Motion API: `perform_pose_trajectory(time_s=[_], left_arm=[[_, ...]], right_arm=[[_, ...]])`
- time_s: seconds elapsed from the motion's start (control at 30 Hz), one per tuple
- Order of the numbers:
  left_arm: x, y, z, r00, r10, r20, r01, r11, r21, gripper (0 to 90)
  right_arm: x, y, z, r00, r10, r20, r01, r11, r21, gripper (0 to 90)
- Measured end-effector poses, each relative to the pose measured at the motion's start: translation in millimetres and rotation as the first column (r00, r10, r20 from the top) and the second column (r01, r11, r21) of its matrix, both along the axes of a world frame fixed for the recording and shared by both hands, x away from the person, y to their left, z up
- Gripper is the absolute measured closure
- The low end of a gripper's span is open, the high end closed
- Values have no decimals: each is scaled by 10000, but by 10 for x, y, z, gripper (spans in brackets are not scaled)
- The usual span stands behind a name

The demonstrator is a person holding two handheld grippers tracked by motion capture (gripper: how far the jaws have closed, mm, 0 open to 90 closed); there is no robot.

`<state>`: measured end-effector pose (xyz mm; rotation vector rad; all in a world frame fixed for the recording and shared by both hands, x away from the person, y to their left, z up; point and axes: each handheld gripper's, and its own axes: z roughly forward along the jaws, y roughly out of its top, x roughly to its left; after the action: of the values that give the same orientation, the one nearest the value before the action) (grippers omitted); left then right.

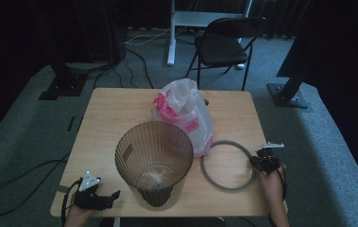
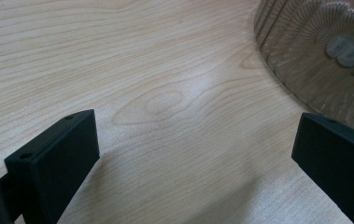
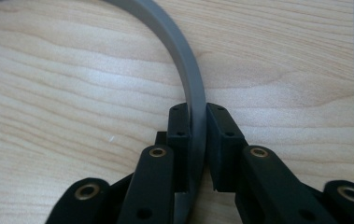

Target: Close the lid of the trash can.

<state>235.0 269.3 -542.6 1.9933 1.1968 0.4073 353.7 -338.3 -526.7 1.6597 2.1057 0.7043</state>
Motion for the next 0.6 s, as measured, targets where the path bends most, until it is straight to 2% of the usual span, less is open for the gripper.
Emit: perform_pose_trajectory(time_s=[0.1,0.23,0.33,0.43,0.5,0.57,0.6], left_arm=[[2,2,0,10000,4,-10,-4,10000,-8,9],[4,8,0,10000,-1,-30,0,10000,-57,9],[5,9,0,10000,-5,-40,5,10000,-66,9],[5,8,0,10000,-6,-49,6,10000,-98,9],[7,12,1,10000,-9,-53,9,10000,-96,9],[6,9,0,10000,-7,-54,7,10000,-82,9],[6,7,0,10000,-9,-56,8,10000,-85,9]], right_arm=[[14,-5,4,10000,-7,-78,8,9999,139,820],[32,-79,5,9994,16,-344,18,9950,998,823],[26,-149,-5,9988,73,-490,15,9839,1790,825],[4,-222,-21,9981,196,-589,-29,9626,2710,829],[-12,-275,-24,9981,268,-546,-65,9394,3429,831],[-29,-312,-4,9985,297,-462,-100,9254,3789,835],[-37,-322,12,9986,306,-428,-118,9230,3845,835]])
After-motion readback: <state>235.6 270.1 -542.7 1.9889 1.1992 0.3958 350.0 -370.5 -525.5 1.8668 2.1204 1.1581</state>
